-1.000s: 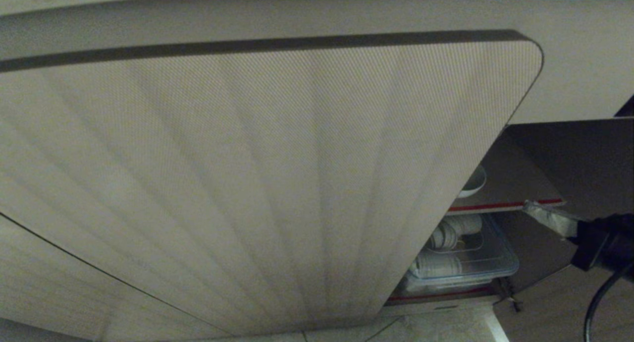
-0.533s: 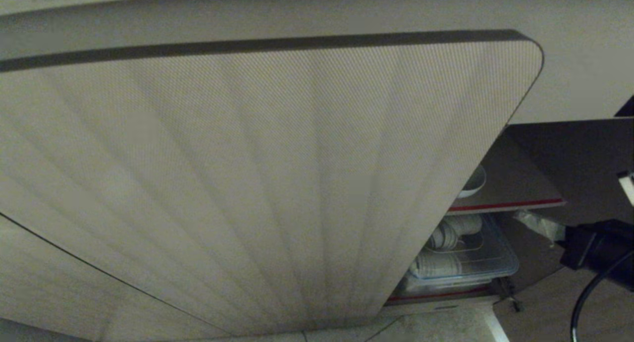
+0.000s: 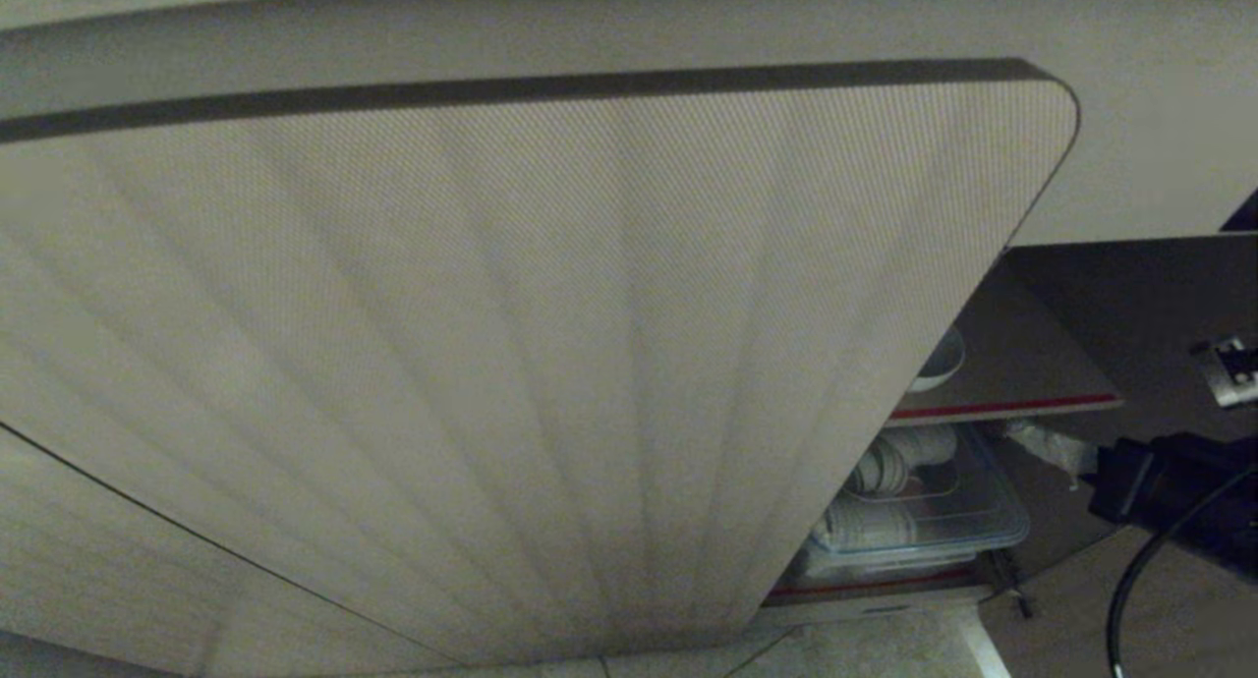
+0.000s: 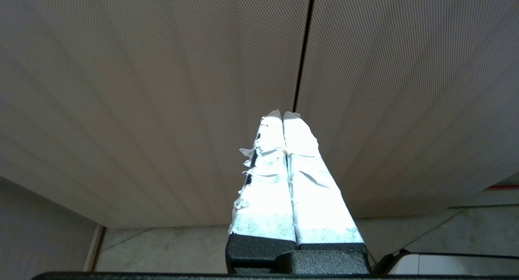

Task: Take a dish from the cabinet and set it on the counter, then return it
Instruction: Take the bowl from the cabinet

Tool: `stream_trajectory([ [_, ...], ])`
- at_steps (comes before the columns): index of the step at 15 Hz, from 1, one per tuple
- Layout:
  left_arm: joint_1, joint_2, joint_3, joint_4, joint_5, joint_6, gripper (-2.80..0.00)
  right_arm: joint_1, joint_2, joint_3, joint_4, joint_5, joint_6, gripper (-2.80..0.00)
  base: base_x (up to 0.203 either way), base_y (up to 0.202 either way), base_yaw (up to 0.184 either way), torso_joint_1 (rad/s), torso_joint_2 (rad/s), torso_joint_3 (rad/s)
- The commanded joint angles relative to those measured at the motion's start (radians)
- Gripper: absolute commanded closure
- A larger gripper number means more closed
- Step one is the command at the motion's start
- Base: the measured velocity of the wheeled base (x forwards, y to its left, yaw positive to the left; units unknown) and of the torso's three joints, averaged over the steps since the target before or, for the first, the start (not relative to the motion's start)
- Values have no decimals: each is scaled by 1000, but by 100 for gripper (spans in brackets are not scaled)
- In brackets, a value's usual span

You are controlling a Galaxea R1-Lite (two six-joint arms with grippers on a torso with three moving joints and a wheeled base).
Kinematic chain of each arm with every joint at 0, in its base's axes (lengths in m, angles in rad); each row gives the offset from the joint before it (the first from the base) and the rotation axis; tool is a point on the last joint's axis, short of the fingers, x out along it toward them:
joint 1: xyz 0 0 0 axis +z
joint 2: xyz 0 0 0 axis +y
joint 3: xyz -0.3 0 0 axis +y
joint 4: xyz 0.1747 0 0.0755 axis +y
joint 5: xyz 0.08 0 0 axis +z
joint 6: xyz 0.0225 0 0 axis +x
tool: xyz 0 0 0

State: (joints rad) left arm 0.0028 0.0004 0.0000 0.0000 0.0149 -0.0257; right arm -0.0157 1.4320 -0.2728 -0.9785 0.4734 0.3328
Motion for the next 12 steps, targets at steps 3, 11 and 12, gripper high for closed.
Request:
stream_trajectory([
  [3,0,0,0,0,0,0,0,0,82,-36,-65,4,2,0,0,0,0,0,0,0],
  [11,0,0,0,0,0,0,0,0,130,-75,-89,1,-14,0,0,0,0,0,0,0],
  [12,0,0,0,0,0,0,0,0,139,-83,-89,1,-15,0,0,0,0,0,0,0],
])
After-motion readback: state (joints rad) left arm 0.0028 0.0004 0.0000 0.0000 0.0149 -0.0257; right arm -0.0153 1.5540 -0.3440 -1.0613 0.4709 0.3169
